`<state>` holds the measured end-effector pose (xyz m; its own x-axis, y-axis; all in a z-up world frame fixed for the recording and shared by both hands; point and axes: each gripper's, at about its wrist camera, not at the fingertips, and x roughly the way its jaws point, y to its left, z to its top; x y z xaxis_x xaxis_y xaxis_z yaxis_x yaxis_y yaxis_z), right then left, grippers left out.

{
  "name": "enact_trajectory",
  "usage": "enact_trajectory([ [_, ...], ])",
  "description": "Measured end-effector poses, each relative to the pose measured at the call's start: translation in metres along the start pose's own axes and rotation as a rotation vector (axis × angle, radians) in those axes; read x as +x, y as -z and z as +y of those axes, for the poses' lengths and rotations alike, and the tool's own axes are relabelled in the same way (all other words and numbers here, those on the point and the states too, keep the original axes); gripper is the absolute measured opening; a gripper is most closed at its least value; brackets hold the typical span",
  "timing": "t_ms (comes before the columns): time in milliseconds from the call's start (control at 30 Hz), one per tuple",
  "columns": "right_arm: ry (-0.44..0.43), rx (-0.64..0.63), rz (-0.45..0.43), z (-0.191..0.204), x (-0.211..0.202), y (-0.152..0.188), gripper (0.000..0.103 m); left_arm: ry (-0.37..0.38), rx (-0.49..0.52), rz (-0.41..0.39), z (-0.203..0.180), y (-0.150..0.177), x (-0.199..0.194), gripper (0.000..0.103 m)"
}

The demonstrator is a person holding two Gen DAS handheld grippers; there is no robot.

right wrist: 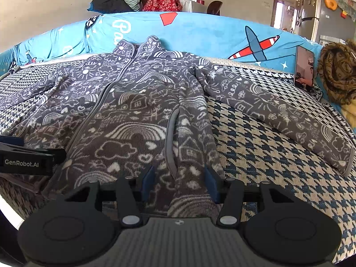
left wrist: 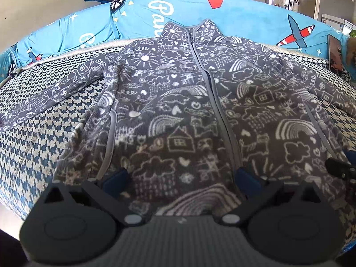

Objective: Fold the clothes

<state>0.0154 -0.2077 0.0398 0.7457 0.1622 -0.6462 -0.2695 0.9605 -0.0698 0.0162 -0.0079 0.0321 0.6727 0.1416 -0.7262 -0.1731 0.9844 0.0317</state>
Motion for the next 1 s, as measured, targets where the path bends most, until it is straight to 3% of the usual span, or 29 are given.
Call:
enact_trajectory([
  [700,-0.031,0.003,0.011,-0.002,-0.027,0.019,0.049,0.007,0.007,-0.012,0.0,0.02,-0.018,0.103],
  [900,-0.038,0.09,0.016,-0.017,-0.034,0.02,0.05,0.003,-0.001,-0.01,0.0,0.021,-0.019,0.103],
  [1000,0.006,0.161,0.019,-0.03,-0.032,0.018,0.05,0.002,-0.005,-0.007,-0.001,0.02,-0.021,0.103],
])
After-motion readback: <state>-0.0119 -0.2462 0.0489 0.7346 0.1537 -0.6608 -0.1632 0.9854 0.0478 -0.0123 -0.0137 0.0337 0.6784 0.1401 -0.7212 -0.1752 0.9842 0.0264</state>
